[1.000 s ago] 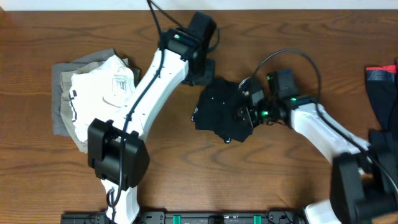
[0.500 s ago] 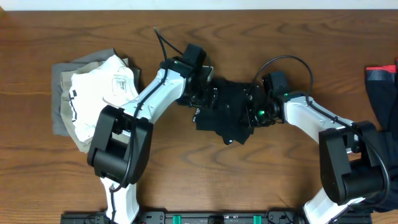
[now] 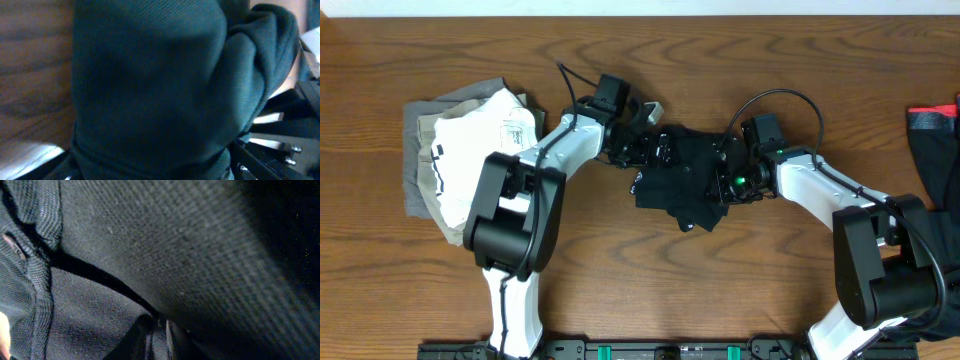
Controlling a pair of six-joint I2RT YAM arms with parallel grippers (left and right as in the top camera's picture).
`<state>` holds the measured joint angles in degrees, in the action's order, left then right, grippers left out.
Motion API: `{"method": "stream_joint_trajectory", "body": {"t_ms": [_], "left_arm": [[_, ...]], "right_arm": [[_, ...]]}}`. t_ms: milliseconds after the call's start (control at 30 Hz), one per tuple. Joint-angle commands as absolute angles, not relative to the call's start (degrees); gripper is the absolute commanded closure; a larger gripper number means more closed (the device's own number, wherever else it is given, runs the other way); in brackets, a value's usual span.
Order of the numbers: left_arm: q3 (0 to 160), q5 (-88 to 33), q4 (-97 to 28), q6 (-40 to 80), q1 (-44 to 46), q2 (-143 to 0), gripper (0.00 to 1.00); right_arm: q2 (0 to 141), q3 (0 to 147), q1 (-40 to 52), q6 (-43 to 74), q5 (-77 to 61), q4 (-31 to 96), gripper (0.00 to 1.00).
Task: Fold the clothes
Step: 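Carry the black shirt bundle leftward with the left gripper toward the clothes stack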
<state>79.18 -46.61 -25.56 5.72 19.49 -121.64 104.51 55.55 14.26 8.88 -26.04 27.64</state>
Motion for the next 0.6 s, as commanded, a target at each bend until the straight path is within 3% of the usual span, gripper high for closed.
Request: {"method": "stream_joint_trajectory", "body": {"t_ms": [0, 67, 133, 167, 200, 567], "left_arm": [[78.5, -58.2, -26.0, 4.5, 19.6, -125.8, 0.18], [78.5, -59.4, -25.8, 4.1, 20.0, -126.3, 0.30], [78.5, -59.4, -25.8, 3.7, 20.2, -126.3, 0.60], [78.7, -59.4, -25.9, 3.9, 20.2, -126.2, 0.85], [78.7, -59.4, -25.9, 4.4, 20.2, -126.1, 0.94], [80.3, -59.4, -33.3, 1.5, 15.5, -113.4, 0.94]], "right_arm": [[108.2, 53.6, 12.7, 9.8, -14.0, 28.6, 0.85], [108.2, 53.6, 12.7, 9.8, -14.0, 28.5, 0.85], [108.2, 53.6, 12.7, 9.8, -13.9, 28.5, 0.85], [108.2, 53.6, 12.7, 9.8, -13.9, 28.5, 0.85], [108.2, 53.6, 12.7, 9.8, -14.0, 28.5, 0.85], [97.0, 57.7, 8.9, 2.8, -22.2, 32.6, 0.86]]}}
